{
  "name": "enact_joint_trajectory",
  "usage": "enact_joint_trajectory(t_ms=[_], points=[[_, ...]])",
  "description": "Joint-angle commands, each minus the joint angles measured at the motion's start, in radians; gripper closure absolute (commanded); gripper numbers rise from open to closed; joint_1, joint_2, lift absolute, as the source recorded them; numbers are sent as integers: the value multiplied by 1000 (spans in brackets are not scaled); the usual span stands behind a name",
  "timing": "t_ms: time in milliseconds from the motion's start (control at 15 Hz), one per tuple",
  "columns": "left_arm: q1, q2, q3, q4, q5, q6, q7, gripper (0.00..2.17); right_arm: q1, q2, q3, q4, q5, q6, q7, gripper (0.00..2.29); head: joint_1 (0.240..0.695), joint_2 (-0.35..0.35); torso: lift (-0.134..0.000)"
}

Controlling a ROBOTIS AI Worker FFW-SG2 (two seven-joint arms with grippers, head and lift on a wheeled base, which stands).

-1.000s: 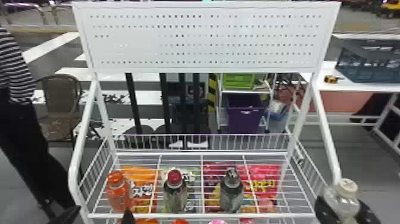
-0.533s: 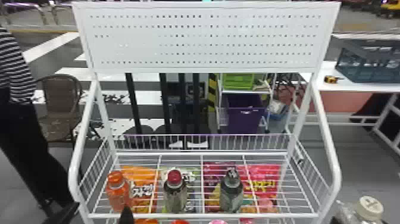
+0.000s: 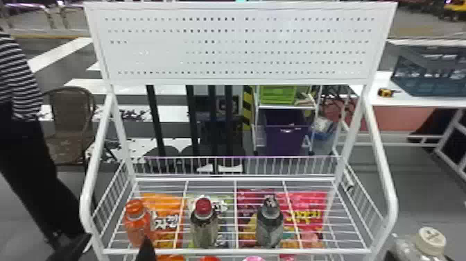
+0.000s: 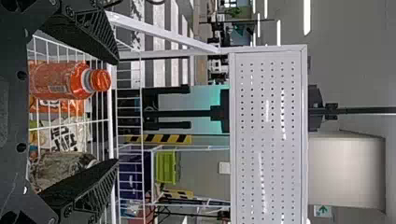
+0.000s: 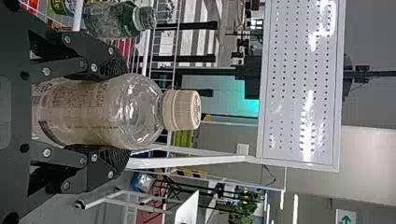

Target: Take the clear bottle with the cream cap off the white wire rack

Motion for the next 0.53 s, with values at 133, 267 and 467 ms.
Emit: enact_joint_trajectory(t_ms=[133,267,467], points=[[-11,-2,-1,1,2,4,0,144,-4,1,-13,0,-13,0,0,1690,499,0,0],[-14,-3,-1,8,2,4,2,144,-3,0,-22,-5,-24,0,2,1690,499,0,0],[-15,-3,-1,8,2,4,3,144,2,1,-33,-10,-41,-9,8,1690,499,0,0]])
